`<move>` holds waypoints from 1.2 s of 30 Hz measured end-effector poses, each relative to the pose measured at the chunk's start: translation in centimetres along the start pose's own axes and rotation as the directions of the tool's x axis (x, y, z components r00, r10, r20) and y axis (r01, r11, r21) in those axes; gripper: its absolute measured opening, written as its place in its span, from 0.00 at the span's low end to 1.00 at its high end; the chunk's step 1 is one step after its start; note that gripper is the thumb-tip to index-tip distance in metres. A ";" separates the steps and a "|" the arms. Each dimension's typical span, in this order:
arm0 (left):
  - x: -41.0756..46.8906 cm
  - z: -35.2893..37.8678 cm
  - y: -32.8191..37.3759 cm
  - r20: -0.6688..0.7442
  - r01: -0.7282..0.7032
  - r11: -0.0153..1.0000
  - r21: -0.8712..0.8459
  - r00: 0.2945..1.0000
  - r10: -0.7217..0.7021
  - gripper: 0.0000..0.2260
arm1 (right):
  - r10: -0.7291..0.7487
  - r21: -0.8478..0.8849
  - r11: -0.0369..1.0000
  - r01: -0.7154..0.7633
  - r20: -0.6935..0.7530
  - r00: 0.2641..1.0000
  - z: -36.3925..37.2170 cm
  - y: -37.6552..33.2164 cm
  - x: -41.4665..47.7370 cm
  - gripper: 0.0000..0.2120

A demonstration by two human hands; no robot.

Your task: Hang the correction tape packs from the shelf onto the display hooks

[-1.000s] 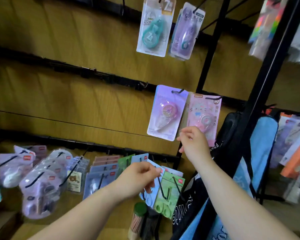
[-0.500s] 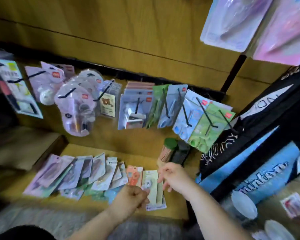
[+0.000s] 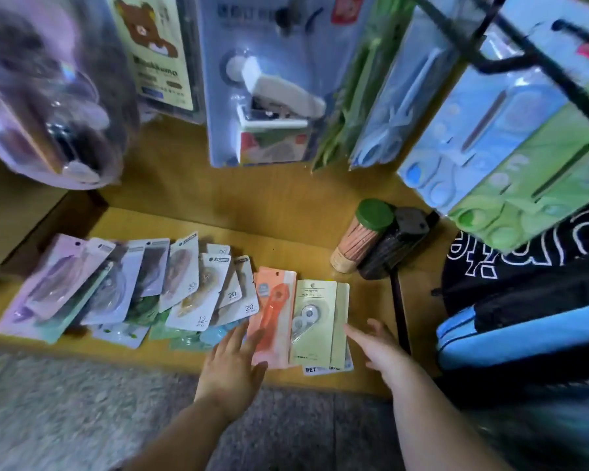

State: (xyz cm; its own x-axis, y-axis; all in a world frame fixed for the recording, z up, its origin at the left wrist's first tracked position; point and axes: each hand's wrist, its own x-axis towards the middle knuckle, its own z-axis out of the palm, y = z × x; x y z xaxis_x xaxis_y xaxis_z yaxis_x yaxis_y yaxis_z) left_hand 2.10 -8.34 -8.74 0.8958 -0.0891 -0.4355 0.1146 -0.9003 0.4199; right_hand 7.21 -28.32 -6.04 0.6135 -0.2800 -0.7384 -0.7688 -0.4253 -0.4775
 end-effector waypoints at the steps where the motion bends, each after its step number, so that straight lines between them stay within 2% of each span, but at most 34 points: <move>1: 0.3 0.4 -0.1 0.026 -0.003 1.000 0.018 1.000 0.002 0.26 | 0.019 0.015 1.000 -0.019 0.005 1.000 0.2 0.2 0.6 0.37; 4: 1.4 1.3 -0.1 0.078 0.005 0.998 0.064 0.997 -0.010 0.30 | 0.009 0.070 0.998 -0.011 0.023 1.000 1.3 0.3 2.0 0.43; 8: 2.5 1.7 -0.3 0.141 0.035 0.995 0.092 0.989 -0.048 0.29 | -0.009 0.142 0.990 0.005 0.029 1.000 3.1 0.5 3.5 0.47; 11: 3.1 2.0 -0.6 0.159 0.049 0.998 0.043 0.986 -0.056 0.28 | -0.015 0.135 0.991 0.022 -0.055 0.998 4.6 0.6 4.6 0.48; 21: 3.1 2.0 -1.4 0.152 0.059 0.996 -0.066 0.987 -0.048 0.27 | -0.069 0.028 0.997 0.075 -0.164 0.984 6.4 0.0 5.4 0.30; 27: 3.1 1.8 -1.5 0.162 0.076 0.995 -0.069 0.985 -0.065 0.26 | -0.088 0.144 0.985 0.092 -0.033 0.996 5.6 -0.7 4.9 0.27; 32: 3.1 1.7 -1.3 0.163 0.078 0.993 -0.091 0.985 -0.062 0.26 | -0.115 0.192 0.976 0.103 0.054 0.992 5.7 -0.8 4.3 0.31; 36: 3.1 1.7 -1.3 0.143 0.113 0.982 -0.148 0.985 -0.092 0.26 | -0.167 0.247 0.958 0.149 0.052 0.985 5.8 -0.8 4.2 0.22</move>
State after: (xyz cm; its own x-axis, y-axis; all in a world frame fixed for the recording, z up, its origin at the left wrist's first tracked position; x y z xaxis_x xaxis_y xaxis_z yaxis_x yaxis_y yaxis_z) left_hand 4.02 -8.19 -12.00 0.8107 -0.0660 -0.5817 0.2776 -0.8315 0.4812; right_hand 9.38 -24.14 -11.51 0.7229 -0.1600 -0.6722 -0.6892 -0.2369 -0.6848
